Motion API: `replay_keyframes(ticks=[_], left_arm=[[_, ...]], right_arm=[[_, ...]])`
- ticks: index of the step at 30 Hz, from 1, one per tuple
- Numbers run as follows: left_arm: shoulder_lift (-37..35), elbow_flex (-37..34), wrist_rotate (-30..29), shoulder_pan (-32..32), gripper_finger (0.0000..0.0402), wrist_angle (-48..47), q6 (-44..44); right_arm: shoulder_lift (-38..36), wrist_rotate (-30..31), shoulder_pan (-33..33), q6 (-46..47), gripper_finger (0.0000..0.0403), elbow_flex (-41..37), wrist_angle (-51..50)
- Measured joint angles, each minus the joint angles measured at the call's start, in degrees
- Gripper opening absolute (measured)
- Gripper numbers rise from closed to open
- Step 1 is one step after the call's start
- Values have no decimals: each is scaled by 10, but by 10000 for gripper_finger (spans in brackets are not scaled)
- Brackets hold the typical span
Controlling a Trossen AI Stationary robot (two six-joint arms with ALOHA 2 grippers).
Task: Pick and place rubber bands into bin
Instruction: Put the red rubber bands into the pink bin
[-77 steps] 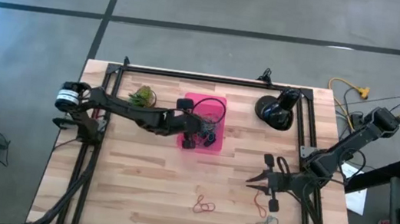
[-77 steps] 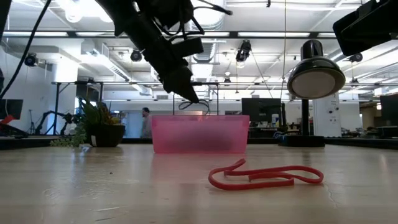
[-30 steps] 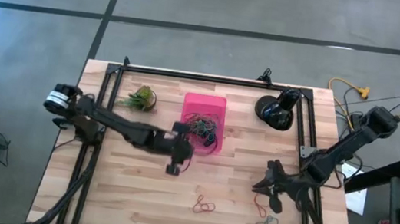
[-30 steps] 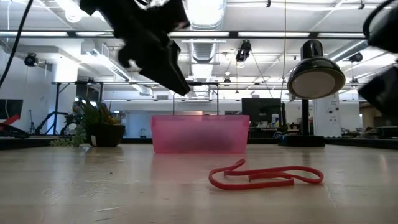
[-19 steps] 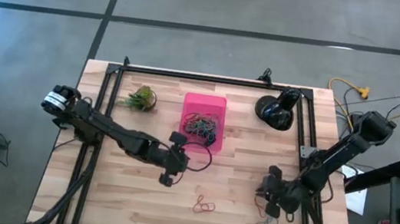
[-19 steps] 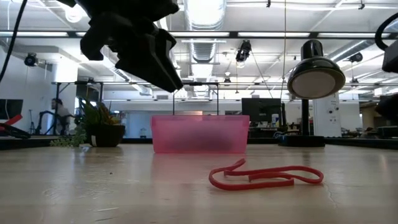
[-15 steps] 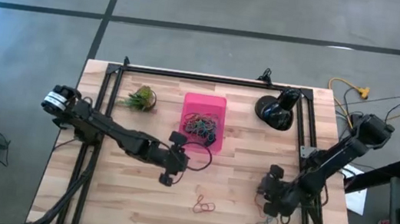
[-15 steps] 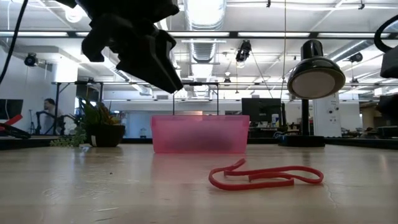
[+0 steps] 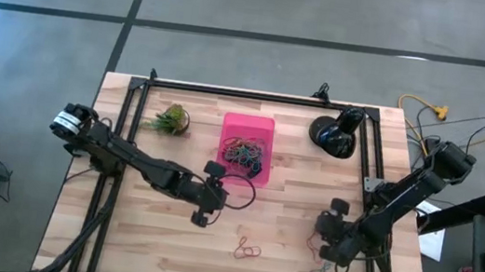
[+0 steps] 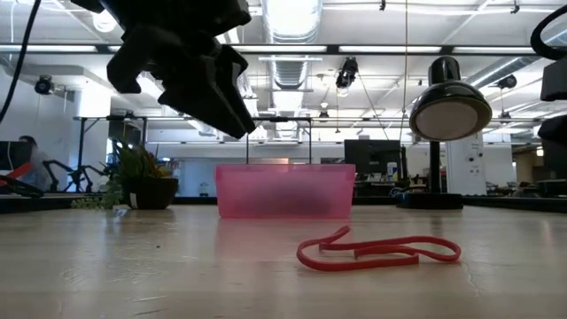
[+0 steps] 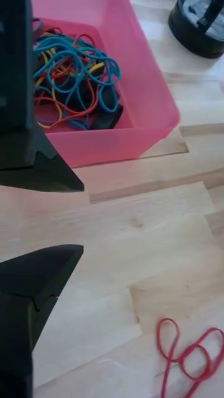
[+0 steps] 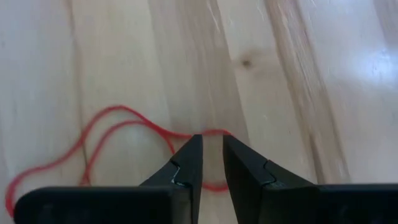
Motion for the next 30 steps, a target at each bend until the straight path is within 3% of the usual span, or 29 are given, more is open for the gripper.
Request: replay_keyframes(ticks=[15, 19, 23, 30], left_arm=[[0, -10, 0, 0, 132, 18, 1], [0, -11, 0, 0, 132, 20, 1], [0, -11, 0, -1, 132, 20, 0], [0, -11, 1, -9, 132, 20, 0]], right_arm=[[3, 3, 0, 67, 57, -31, -12], [3, 1, 0, 67, 48, -36, 2], [3, -12, 0, 58, 14, -41, 28], [7, 2, 0, 3, 8, -31, 91]])
